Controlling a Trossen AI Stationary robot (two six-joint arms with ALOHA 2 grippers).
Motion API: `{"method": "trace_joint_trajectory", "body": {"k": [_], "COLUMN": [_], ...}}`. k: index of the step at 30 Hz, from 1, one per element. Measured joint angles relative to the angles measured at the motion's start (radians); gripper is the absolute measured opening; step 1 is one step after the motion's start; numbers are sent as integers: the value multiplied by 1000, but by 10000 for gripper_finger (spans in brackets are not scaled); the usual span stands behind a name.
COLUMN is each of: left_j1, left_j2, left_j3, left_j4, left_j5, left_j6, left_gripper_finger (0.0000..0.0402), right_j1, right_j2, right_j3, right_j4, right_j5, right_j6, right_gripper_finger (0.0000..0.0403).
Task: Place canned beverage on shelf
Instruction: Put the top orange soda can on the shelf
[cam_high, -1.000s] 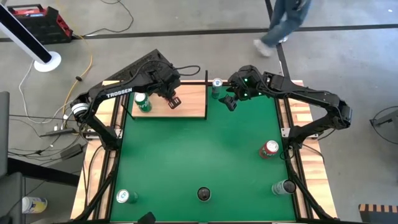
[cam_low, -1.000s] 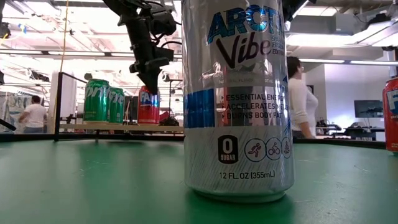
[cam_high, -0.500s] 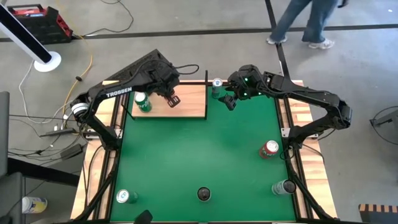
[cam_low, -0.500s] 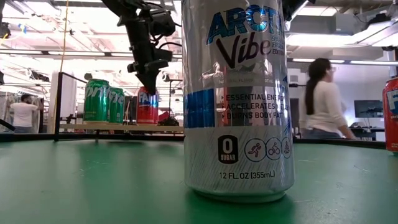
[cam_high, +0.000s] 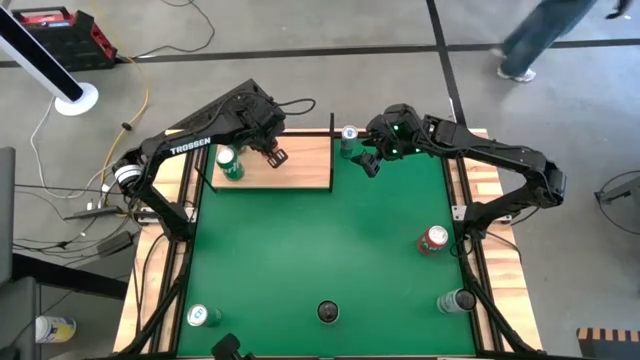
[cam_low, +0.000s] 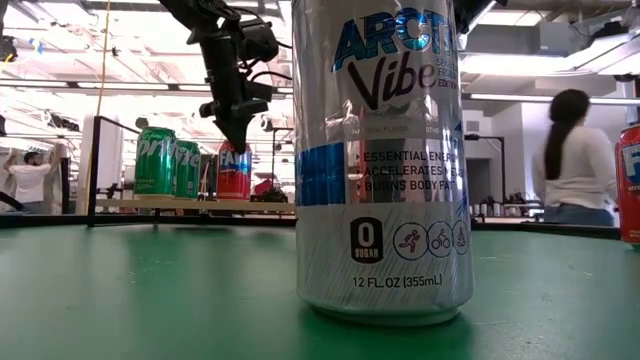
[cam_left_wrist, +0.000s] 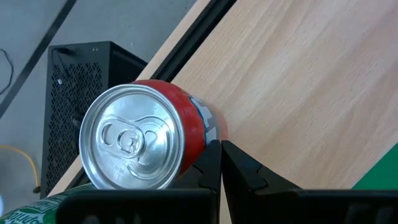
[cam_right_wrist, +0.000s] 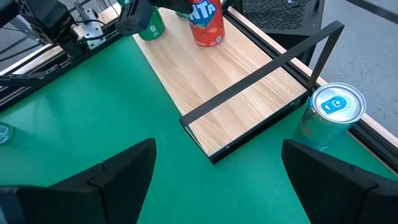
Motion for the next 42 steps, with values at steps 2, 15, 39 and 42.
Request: {"method": "trace_joint_trajectory", "body": {"k": [2,15,39,42], "left_j1": [6,32,-15,-5], "left_j2": [0,-2,-6,-6], "left_j3": [0,0,0,0], "left_j4": [-1,-9,195,192], "left_j5": [1,32,53,52], "left_j6": [-1,-8,27,38], "left_gripper_finger": [0,0,0,0], "right_j1": [0,0,3,2], "right_j2": [0,0,0,0], "right_j3": [0,0,0,0], "right_j4": [0,0,1,2], "right_j5": [0,0,0,0], "right_j6": [1,10,27,27], "right_gripper_finger": [370,370,370,370]}}
